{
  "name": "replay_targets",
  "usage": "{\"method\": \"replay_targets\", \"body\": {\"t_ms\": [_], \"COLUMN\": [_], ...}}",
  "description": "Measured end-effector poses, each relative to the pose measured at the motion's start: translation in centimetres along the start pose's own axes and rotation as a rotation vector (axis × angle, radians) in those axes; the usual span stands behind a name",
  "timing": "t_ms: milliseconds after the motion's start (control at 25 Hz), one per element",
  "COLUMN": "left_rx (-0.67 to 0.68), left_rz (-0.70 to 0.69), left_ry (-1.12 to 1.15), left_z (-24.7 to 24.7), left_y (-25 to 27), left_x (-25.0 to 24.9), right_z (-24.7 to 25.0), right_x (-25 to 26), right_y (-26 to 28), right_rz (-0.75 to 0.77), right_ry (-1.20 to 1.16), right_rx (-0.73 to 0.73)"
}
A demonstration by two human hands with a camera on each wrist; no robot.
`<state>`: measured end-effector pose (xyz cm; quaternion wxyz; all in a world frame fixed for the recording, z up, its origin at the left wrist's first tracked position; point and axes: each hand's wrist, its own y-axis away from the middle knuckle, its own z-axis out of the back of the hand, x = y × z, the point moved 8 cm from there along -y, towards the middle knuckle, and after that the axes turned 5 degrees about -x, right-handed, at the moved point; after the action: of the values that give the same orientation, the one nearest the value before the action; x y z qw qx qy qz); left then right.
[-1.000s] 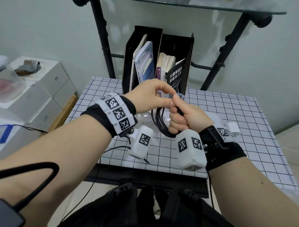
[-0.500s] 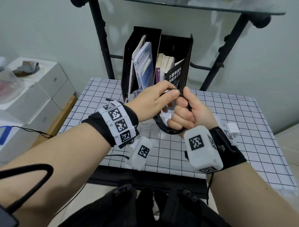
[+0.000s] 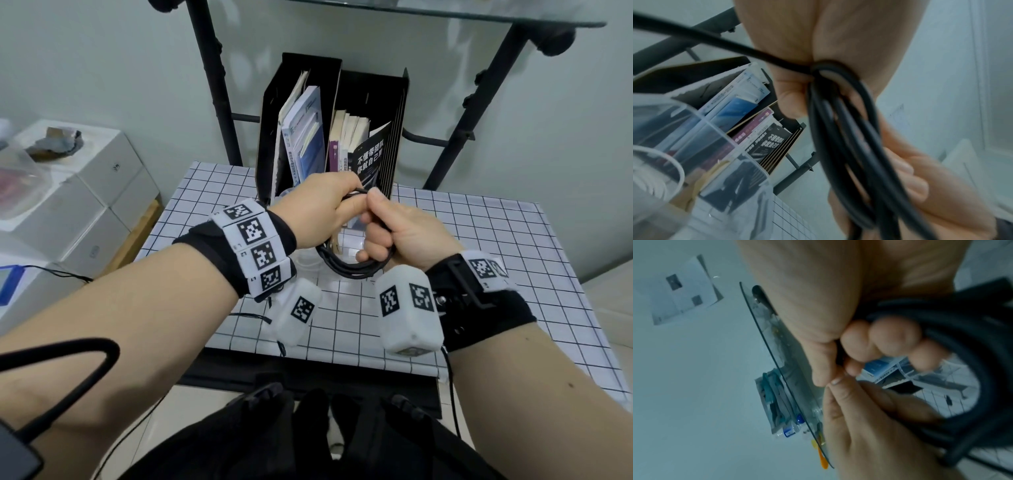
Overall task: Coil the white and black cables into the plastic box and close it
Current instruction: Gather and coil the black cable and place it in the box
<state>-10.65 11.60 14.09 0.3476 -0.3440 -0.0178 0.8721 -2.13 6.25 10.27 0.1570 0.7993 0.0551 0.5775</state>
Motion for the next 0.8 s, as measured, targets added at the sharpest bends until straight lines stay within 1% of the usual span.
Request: {"method": "replay_targets", "body": {"t_ms": [40, 160, 280, 400, 480, 560, 680, 800], "left_rx": [-0.029, -0.089, -0.140, -0.126, -0.094, -0.067, -0.037, 0.060], "left_rz": [0.021, 0.148, 0.180, 0.224, 0.266, 0.268, 0.251, 0.323], "left_ry": [0.042, 0.296, 0.397, 0.562, 0.720, 0.709, 0.563, 0.491], "left_z": [0.1, -0.2, -0.2, -0.2, -0.5, -0.9, -2.2, -3.9], "left_y": [0.0, 0.3, 0.5, 0.4, 0.9, 1.6, 2.5, 2.9], "left_x": [0.1, 0.8, 1.1, 1.6, 2.1, 2.6, 2.8, 3.3], "right_z": [-0.2, -0.3, -0.7, -0.6, 0.4, 1.9, 3.3, 4.7], "right_x": [0.2, 0.3, -0.2, 0.0, 0.5, 1.2, 1.5, 1.2], "right_y": [-0.1, -0.4, -0.5, -0.7, -1.0, -1.1, -1.3, -1.8], "right_rz": [0.015, 0.081, 0.132, 0.123, 0.094, 0.082, 0.042, 0.016], "right_ry": [-0.011, -0.080, -0.130, -0.202, -0.343, -0.462, -0.633, -0.717], "right_rx": [-0.002, -0.035, -0.058, -0.066, -0.086, -0.136, -0.186, -0.262]}}
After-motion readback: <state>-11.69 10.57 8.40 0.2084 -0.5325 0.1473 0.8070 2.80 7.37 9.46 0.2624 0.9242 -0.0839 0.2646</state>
